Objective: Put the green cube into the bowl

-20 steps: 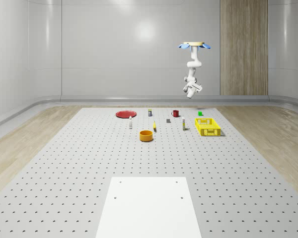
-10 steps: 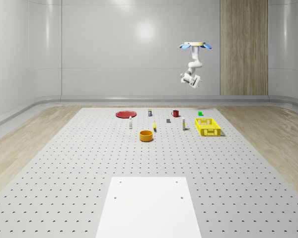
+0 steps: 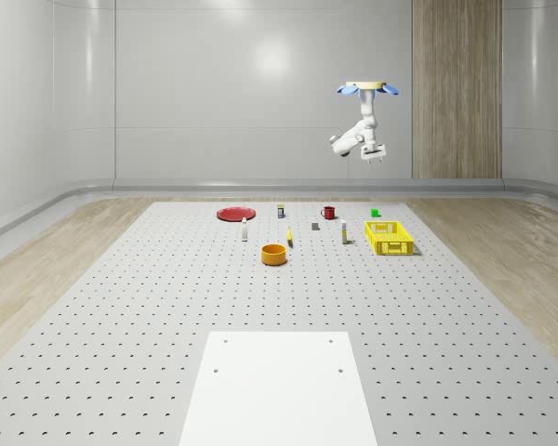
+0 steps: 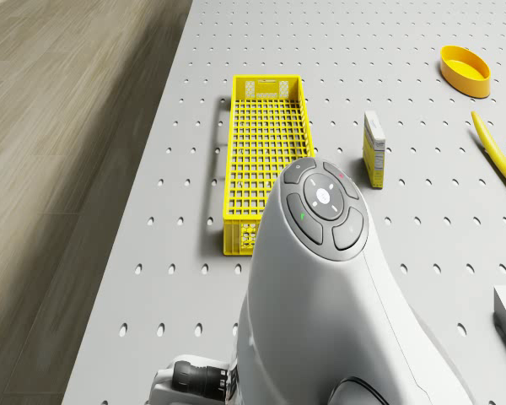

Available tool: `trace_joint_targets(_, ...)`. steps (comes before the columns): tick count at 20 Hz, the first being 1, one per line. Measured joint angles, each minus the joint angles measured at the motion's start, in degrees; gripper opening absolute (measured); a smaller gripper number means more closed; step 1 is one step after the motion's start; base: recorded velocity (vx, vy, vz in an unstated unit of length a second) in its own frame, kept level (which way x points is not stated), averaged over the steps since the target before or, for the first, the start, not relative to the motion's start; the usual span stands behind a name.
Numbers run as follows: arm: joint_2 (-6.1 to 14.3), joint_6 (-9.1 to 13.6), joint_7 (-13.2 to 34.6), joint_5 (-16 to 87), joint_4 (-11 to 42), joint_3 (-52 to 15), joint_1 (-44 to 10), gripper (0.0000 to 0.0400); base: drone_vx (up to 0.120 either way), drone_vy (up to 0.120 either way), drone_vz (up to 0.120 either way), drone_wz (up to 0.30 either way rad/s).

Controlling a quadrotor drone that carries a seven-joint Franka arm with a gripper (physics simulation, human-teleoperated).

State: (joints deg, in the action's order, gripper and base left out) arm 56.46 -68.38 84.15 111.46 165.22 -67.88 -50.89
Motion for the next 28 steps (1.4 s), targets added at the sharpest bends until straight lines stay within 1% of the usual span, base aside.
trace_joint_targets(2,1.03,0.89,1.61,1.14,0.35,-1.18,-2.45,0.0400,0.080,0.000,-0.120,0.000)
trace_joint_targets(4,1.95,1.39,2.83,1.78,0.55,-2.07,-4.28,0.0400,0.000,0.000,-0.120,0.000)
trace_joint_targets(9,3.93,1.51,4.81,2.16,0.70,-3.55,-7.10,0.0400,0.000,0.000,-0.120,0.000)
trace_joint_targets(12,4.99,1.11,5.56,1.96,0.69,-4.15,-8.09,0.0400,0.000,-0.053,-0.120,0.000)
trace_joint_targets(28,9.94,-2.69,7.77,-0.32,0.40,-6.15,-10.66,0.0400,0.000,0.000,-0.120,0.000)
